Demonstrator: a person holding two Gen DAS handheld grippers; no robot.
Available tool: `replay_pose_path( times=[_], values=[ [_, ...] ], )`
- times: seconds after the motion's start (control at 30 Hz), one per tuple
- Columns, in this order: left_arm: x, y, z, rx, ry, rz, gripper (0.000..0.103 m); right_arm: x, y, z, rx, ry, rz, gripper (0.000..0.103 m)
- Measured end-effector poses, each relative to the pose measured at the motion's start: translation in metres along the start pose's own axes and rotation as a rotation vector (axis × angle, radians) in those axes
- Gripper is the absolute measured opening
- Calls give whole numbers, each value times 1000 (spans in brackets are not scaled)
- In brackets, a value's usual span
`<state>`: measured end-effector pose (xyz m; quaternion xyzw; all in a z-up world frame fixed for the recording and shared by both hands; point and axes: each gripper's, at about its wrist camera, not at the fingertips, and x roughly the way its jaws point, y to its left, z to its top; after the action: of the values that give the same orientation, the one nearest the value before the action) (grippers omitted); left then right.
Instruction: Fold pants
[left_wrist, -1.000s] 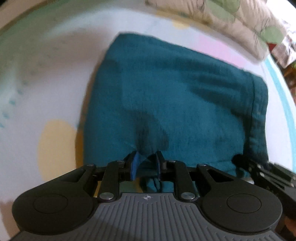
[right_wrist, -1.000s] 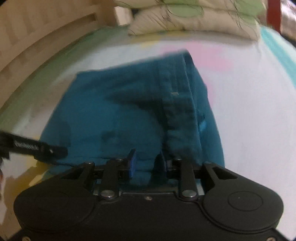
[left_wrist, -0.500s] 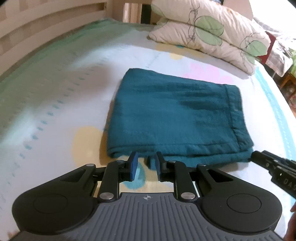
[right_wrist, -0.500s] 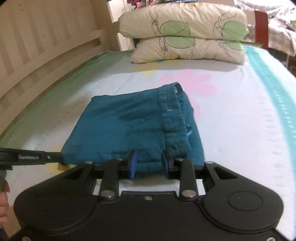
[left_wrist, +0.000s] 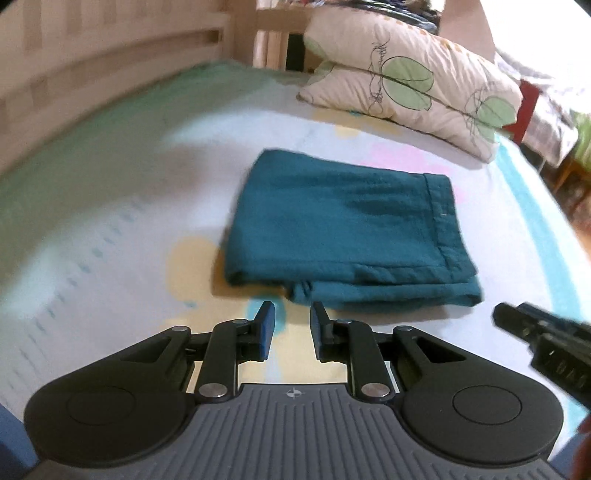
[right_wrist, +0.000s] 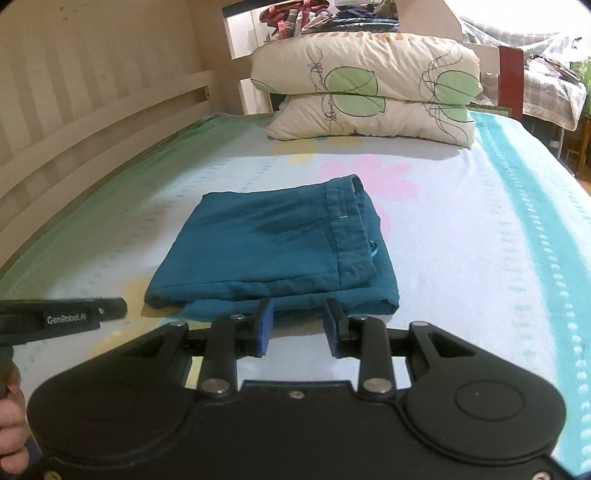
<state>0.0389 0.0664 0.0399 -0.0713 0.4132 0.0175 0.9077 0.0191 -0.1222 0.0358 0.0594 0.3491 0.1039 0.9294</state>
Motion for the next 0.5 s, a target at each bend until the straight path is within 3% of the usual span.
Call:
replay_pose_path(
  times=[0.5],
  values=[
    [14, -1, -6, 18, 59, 26, 20, 1, 10, 3, -31, 1, -4, 42]
  ],
)
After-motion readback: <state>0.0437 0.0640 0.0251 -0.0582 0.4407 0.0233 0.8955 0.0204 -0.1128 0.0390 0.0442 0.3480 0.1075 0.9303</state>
